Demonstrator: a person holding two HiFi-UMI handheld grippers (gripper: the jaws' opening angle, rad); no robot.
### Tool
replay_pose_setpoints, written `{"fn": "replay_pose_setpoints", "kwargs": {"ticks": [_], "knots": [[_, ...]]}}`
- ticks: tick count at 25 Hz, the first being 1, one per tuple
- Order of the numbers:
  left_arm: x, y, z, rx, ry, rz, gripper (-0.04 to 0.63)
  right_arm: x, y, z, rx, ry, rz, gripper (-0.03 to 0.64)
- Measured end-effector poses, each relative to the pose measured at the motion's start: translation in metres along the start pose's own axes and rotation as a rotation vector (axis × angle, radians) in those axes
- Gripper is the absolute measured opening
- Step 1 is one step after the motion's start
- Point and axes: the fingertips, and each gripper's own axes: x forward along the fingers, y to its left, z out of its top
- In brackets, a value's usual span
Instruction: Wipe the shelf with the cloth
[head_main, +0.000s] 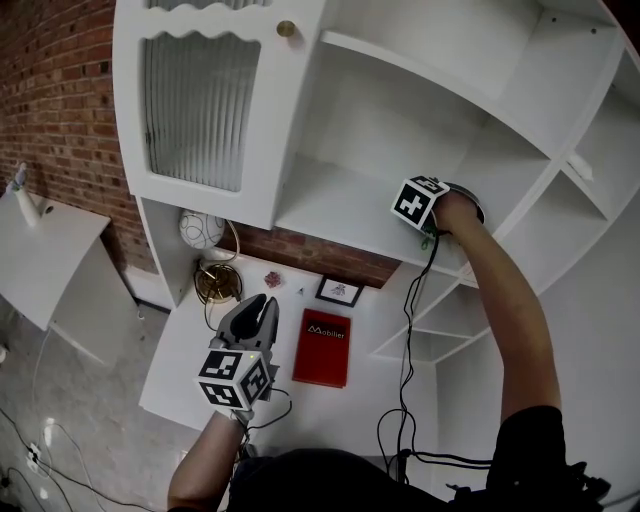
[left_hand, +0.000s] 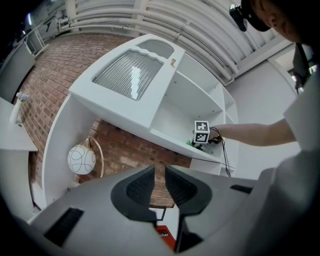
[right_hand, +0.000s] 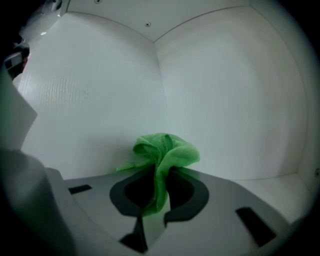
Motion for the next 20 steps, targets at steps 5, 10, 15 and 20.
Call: {"fn": "replay_pose_setpoints", "kwargs": {"ticks": [5,10,15,20], "knots": [[-0.005,0.001,-0.001,0.001,0.005,0.01,0.064,-0.002,-0.006,-0.013,-0.059,0.067,-0.045,0.052],[-0.015,0.006,0.002,0.014,0.009,0.037,0.064,-0.039,-0.035,0.034,-0.009,-0.195,-0.225,0.052],[-0.029,0.013,0.007,0.024,-0.001,0.08,0.064,-0.118,-0.026,0.119,0.445,-0.743,0.13,0.054],[-0.055,0.028,0.011,0.033,-0.01,0.148,0.064,-0.168,0.004,0.179,0.681,-0.993,0.489,0.054]]}}
